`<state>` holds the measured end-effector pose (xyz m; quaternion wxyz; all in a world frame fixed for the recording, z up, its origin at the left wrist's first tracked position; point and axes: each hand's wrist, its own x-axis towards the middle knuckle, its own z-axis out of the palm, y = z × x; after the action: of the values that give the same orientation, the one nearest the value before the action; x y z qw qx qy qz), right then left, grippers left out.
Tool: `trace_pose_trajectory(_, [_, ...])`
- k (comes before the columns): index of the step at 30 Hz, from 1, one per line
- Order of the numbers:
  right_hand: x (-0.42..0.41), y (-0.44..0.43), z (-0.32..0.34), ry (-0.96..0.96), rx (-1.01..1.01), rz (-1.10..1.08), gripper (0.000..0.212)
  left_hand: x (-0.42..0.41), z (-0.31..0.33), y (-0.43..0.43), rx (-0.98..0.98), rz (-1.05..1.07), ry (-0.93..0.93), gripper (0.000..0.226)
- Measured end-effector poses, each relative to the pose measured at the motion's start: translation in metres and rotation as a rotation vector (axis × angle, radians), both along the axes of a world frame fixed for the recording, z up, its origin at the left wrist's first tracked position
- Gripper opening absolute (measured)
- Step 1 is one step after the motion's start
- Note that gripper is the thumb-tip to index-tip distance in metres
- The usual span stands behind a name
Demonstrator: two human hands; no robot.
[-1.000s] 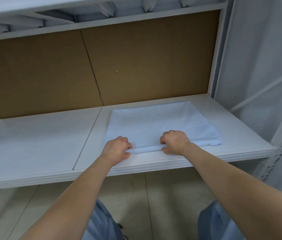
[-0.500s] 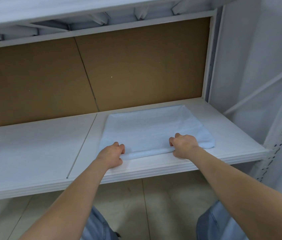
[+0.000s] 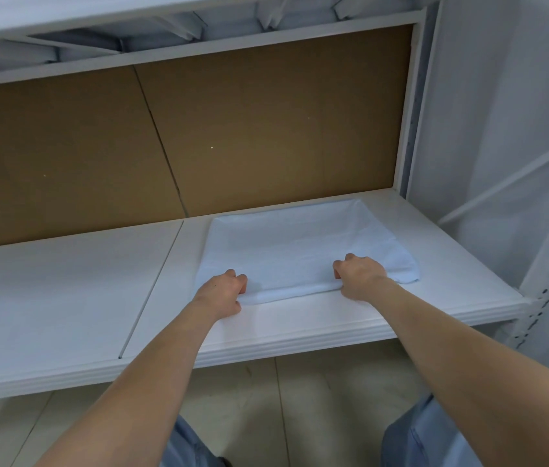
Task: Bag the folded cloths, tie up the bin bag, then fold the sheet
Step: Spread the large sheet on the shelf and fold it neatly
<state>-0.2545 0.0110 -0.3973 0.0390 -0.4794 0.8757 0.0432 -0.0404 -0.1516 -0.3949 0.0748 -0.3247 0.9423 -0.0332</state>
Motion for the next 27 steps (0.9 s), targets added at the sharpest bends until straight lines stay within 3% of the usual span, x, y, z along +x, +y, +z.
trace_pose_trajectory(13, [-0.010, 0.003, 0.013, -0.007, 0.108, 0.021, 0.038, -0.009, 0.011, -0.006, 0.091, 0.017, -0.103, 0.018])
trace_pose_trajectory(18, [-0.030, 0.024, 0.017, 0.022, 0.103, -0.053, 0.038, -0.021, 0.016, -0.001, 0.067, -0.002, -0.138, 0.033])
trace_pose_trajectory(27, [-0.041, 0.036, 0.004, 0.059, 0.045, -0.131, 0.034, -0.039, 0.011, 0.009, 0.132, 0.008, -0.112, 0.018])
